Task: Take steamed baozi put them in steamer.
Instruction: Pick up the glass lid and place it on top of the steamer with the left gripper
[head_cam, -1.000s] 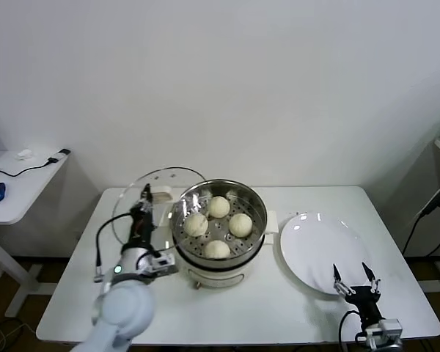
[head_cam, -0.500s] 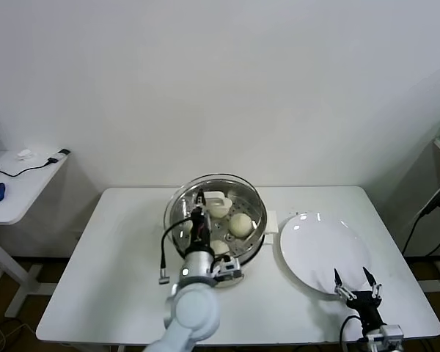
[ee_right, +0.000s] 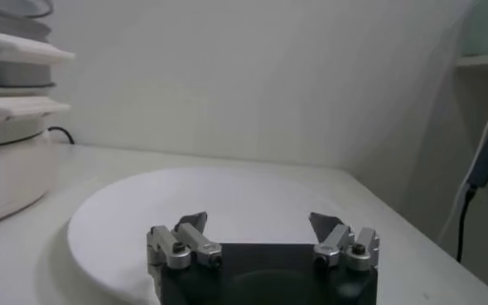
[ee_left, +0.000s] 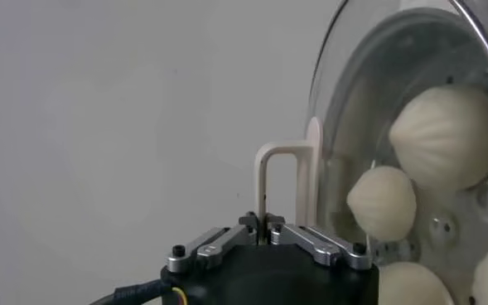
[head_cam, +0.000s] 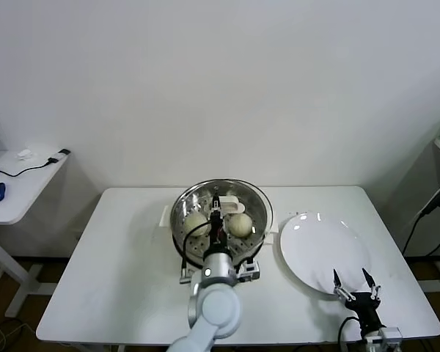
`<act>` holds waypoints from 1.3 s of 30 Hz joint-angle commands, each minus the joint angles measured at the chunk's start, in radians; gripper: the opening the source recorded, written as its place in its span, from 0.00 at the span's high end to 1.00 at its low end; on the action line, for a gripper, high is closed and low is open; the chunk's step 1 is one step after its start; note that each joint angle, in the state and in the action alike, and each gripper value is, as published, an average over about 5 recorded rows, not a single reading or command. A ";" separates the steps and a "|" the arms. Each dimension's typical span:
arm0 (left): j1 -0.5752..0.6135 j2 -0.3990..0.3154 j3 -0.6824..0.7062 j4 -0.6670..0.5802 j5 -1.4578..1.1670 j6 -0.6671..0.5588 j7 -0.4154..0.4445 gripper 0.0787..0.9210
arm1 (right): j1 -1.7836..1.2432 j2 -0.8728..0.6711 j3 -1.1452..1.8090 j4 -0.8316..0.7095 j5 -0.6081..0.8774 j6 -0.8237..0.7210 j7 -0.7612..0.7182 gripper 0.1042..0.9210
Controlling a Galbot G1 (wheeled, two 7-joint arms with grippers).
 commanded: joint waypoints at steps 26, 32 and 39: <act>0.001 0.008 -0.015 0.040 0.000 -0.021 -0.019 0.90 | -0.014 0.005 0.001 -0.003 0.000 0.030 -0.007 0.12; 0.021 0.021 -0.005 -0.026 -0.029 -0.025 -0.008 0.72 | -0.013 0.003 -0.001 -0.001 0.007 0.024 -0.011 0.12; 0.069 0.068 -0.008 -0.162 -0.138 -0.033 -0.013 0.47 | -0.009 0.012 -0.011 0.001 0.009 0.022 0.000 0.12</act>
